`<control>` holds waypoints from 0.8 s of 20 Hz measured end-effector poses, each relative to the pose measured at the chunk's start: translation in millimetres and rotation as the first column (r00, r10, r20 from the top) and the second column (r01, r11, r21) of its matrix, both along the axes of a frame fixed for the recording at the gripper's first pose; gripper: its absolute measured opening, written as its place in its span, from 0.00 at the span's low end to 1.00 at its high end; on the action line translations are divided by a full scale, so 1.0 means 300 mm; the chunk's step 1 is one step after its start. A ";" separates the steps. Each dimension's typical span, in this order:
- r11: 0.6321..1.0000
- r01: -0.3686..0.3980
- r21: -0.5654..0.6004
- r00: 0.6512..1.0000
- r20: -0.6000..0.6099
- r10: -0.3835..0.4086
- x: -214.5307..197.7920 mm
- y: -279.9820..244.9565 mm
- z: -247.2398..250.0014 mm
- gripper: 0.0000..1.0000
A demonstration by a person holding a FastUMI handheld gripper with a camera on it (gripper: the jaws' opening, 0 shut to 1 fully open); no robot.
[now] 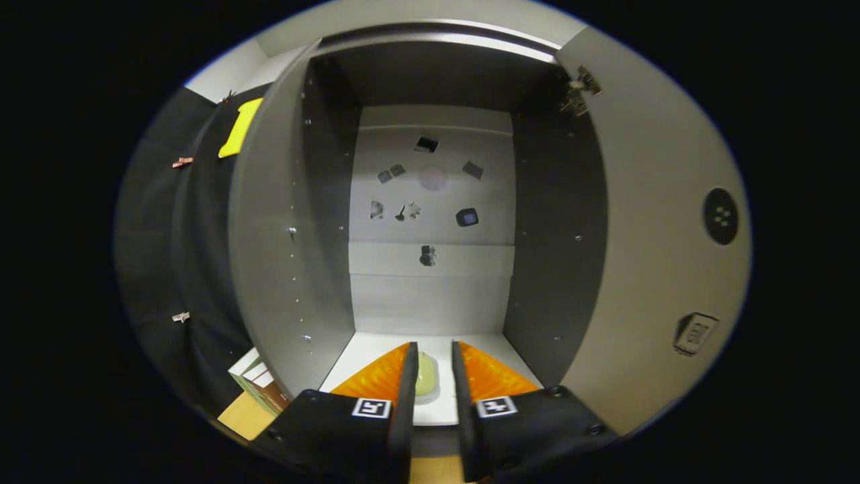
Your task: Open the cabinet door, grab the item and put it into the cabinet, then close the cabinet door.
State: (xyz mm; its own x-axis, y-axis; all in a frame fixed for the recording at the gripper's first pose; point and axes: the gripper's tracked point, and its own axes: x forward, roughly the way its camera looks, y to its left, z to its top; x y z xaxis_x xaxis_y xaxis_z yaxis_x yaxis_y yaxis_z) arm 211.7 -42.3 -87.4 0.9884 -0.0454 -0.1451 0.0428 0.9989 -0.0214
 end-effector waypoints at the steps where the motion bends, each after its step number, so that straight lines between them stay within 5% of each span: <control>1: 1.000 0.003 -0.006 1.000 0.011 -0.003 -0.043 0.000 0.014 0.41; 2: 1.000 0.001 -0.009 1.000 0.021 0.000 -0.088 0.004 0.026 0.41; 11: 0.999 -0.013 0.050 0.997 0.080 0.009 -0.448 0.054 0.095 0.97; 16: 0.996 0.021 0.086 0.994 0.101 -0.029 -0.616 0.004 0.153 0.98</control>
State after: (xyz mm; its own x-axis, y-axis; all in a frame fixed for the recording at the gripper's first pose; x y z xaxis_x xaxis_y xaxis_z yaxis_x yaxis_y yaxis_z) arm 27.0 -41.0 -41.4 0.9969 -0.0620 -0.0484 0.0653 0.9954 0.0695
